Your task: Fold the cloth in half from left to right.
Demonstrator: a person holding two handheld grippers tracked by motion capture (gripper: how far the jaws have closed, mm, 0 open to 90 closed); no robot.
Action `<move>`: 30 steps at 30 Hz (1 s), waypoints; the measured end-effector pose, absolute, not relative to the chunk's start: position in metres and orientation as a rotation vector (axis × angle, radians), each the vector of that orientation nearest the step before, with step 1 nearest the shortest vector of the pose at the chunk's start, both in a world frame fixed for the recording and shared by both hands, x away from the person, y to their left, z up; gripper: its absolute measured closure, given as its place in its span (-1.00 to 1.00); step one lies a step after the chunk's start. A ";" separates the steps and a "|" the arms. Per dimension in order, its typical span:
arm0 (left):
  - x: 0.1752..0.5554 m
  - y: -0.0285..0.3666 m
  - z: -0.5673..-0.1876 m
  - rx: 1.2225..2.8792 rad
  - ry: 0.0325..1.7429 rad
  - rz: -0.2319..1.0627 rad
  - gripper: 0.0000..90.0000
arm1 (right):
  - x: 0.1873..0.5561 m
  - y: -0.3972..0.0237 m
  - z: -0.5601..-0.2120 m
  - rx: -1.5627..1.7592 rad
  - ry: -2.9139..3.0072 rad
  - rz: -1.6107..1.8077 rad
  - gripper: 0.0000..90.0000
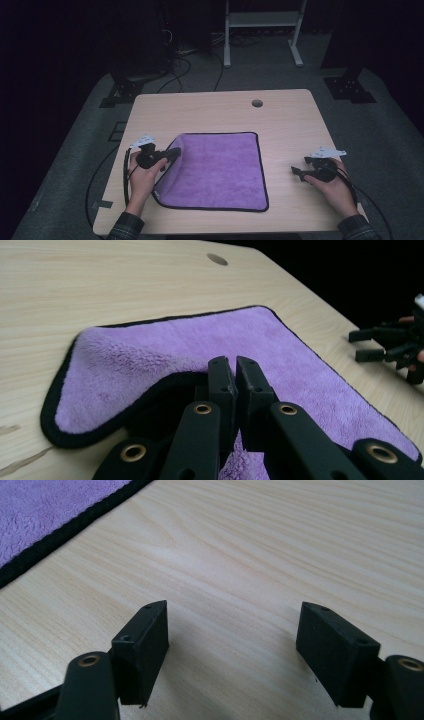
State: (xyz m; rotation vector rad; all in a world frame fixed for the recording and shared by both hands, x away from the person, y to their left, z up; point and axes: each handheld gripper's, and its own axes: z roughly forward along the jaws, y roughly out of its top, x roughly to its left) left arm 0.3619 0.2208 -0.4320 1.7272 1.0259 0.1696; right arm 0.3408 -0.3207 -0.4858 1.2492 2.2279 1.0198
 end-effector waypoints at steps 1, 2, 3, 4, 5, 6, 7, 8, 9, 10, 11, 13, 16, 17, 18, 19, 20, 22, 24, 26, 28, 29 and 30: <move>0.363 0.218 -0.432 1.734 1.016 0.169 0.91 | 0.341 -0.321 -0.486 1.250 2.228 1.019 -0.38; 0.363 0.214 -0.431 1.738 1.011 0.164 0.91 | 0.341 -0.321 -0.486 1.250 2.228 1.019 -0.38; 0.364 0.211 -0.431 1.744 0.999 0.161 0.91 | 0.341 -0.321 -0.486 1.250 2.228 1.019 -0.39; 0.365 0.208 -0.431 1.746 0.992 0.158 0.91 | 0.341 -0.321 -0.486 1.253 2.227 1.018 -0.39; 0.366 0.205 -0.430 1.749 0.988 0.153 0.91 | 0.341 -0.321 -0.486 1.253 2.227 1.018 -0.39; 0.367 0.202 -0.430 1.749 0.981 0.149 0.91 | 0.341 -0.321 -0.486 1.253 2.227 1.017 -0.39; 0.367 0.199 -0.429 1.756 0.972 0.148 0.91 | 0.341 -0.321 -0.486 1.256 2.226 1.016 -0.41; 0.368 0.196 -0.429 1.755 0.970 0.142 0.91 | 0.341 -0.321 -0.486 1.256 2.225 1.016 -0.41; 0.369 0.193 -0.428 1.757 0.960 0.143 0.91 | 0.341 -0.321 -0.486 1.256 2.225 1.016 -0.41; 0.369 0.190 -0.428 1.757 0.955 0.136 0.91 | 0.341 -0.321 -0.486 1.257 2.225 1.016 -0.41; 0.370 0.187 -0.428 1.764 0.948 0.133 0.91 | 0.341 -0.321 -0.486 1.256 2.225 1.016 -0.41; 0.372 0.181 -0.427 1.773 0.935 0.127 0.91 | 0.341 -0.321 -0.486 1.257 2.225 1.016 -0.41; 0.375 0.172 -0.424 1.774 0.916 0.119 0.91 | 0.341 -0.321 -0.486 1.257 2.226 1.016 -0.41; 0.376 0.169 -0.424 1.777 0.908 0.113 0.91 | 0.341 -0.321 -0.486 1.257 2.226 1.016 -0.42; 0.377 0.165 -0.423 1.776 0.902 0.113 0.91 | 0.341 -0.321 -0.486 1.257 2.226 1.016 -0.42; 0.378 0.162 -0.423 1.781 0.896 0.106 0.92 | 0.341 -0.321 -0.486 1.255 2.226 1.016 -0.42; 0.379 0.159 -0.423 1.785 0.890 0.102 0.92 | 0.341 -0.321 -0.486 1.255 2.226 1.016 -0.42; 0.380 0.152 -0.423 1.789 0.878 0.094 0.92 | 0.341 -0.321 -0.486 1.255 2.226 1.016 -0.42; 0.382 0.145 -0.423 1.799 0.863 0.088 0.92 | 0.341 -0.321 -0.486 1.255 2.227 1.016 -0.42; 0.383 0.140 -0.422 1.805 0.851 0.084 0.92 | 0.341 -0.321 -0.486 1.255 2.227 1.016 -0.42; 0.385 0.134 -0.423 1.809 0.844 0.081 0.91 | 0.341 -0.321 -0.486 1.254 2.227 1.016 -0.42; 0.386 0.131 -0.423 1.809 0.840 0.077 0.92 | 0.341 -0.321 -0.486 1.254 2.227 1.016 -0.42; 0.386 0.129 -0.423 1.810 0.838 0.071 0.92 | 0.341 -0.321 -0.486 1.254 2.228 1.016 -0.42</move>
